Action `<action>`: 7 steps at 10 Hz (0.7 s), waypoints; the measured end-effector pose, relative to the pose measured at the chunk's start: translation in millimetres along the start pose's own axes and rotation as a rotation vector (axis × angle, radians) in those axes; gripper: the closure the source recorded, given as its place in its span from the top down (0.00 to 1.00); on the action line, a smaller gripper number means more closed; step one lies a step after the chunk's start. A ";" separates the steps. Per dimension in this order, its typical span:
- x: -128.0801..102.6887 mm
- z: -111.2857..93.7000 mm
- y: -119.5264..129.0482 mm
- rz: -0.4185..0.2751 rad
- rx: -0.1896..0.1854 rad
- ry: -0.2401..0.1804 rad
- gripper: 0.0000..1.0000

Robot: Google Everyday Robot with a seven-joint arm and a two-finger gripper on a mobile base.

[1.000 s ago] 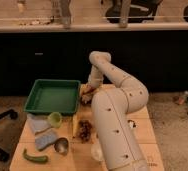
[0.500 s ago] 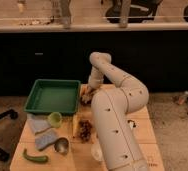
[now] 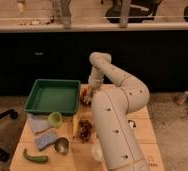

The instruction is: Place eraser in paper cup

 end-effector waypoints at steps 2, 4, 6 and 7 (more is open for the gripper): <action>0.1 -2.8 1.4 0.001 0.004 0.006 0.00; -1.6 -8.9 2.5 0.000 0.008 0.031 0.00; -5.0 -18.0 3.1 -0.006 0.014 0.070 0.00; -6.9 -22.1 3.4 -0.009 0.016 0.089 0.00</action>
